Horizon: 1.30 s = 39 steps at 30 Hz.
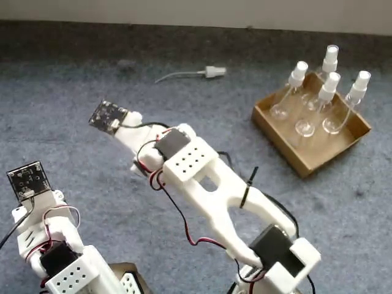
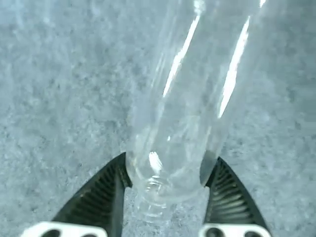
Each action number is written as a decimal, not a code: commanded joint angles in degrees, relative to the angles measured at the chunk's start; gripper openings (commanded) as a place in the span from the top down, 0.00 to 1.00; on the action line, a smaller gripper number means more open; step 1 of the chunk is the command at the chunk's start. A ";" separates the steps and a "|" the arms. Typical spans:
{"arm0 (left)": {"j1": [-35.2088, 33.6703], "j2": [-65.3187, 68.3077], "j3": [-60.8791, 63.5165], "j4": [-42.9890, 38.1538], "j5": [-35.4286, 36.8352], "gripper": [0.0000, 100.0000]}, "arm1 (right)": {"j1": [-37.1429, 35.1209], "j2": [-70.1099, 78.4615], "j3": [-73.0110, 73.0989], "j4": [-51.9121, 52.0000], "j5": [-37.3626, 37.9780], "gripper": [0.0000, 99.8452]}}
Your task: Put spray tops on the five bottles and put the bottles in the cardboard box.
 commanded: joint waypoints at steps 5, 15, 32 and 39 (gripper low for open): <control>1.63 -0.31 1.01 -0.09 -0.44 0.99 | 3.47 -14.64 -2.68 3.38 -5.89 0.91; 1.71 -0.31 1.01 -0.09 -0.44 0.99 | 7.52 -28.62 -2.07 14.11 -14.86 0.91; 3.47 -0.31 1.01 0.00 -0.44 0.99 | 17.36 -45.49 49.89 -15.60 -13.63 0.91; 4.44 -0.13 1.10 0.00 -0.44 0.99 | 17.36 -46.46 60.44 -27.21 -14.51 0.91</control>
